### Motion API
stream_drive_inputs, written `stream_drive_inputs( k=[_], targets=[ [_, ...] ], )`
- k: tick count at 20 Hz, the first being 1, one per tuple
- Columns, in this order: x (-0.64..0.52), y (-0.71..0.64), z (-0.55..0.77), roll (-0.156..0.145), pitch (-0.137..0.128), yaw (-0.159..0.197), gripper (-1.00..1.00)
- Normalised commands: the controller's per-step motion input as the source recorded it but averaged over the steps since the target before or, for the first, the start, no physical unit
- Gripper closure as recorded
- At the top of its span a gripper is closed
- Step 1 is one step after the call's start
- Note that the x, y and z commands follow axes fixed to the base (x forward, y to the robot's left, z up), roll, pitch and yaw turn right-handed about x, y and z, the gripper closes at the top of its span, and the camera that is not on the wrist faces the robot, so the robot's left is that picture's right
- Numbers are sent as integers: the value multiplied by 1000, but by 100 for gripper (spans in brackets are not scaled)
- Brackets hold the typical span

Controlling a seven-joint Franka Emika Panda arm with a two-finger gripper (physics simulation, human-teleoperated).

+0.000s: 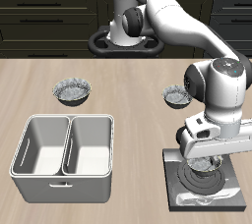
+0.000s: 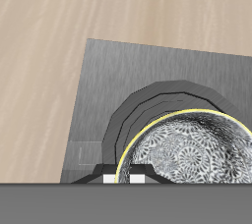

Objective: Turn off the flat stove and place the smallest bowl on it

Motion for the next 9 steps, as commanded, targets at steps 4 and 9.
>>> stream_drive_inputs(
  k=[4,9],
  targets=[
    [64,100,-206,-34,33,56,-100],
    [-21,37,-62,-4,-7,-5,-100]
  ],
)
